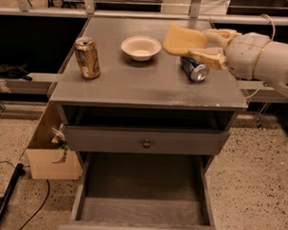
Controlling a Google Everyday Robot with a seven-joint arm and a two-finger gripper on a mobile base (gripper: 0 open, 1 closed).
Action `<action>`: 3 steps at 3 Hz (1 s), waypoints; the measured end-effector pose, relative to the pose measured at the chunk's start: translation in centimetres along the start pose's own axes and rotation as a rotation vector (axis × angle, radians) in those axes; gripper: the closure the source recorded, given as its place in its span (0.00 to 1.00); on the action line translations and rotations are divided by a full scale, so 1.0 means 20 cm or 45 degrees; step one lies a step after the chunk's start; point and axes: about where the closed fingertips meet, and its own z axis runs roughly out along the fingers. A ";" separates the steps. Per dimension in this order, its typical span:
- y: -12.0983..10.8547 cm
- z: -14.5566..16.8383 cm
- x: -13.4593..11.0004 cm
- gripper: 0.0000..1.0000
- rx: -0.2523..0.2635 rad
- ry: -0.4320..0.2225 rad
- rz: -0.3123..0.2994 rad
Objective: Pick sponge from middle drawer and place on counter
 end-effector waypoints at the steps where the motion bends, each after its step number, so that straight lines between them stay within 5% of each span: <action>1: 0.03 0.07 -0.03 1.00 -0.026 -0.017 -0.001; 3: 0.02 -0.02 0.05 1.00 -0.022 -0.001 0.026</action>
Offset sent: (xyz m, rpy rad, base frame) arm -0.0147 -0.0517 -0.0128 0.0082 0.0429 -0.0887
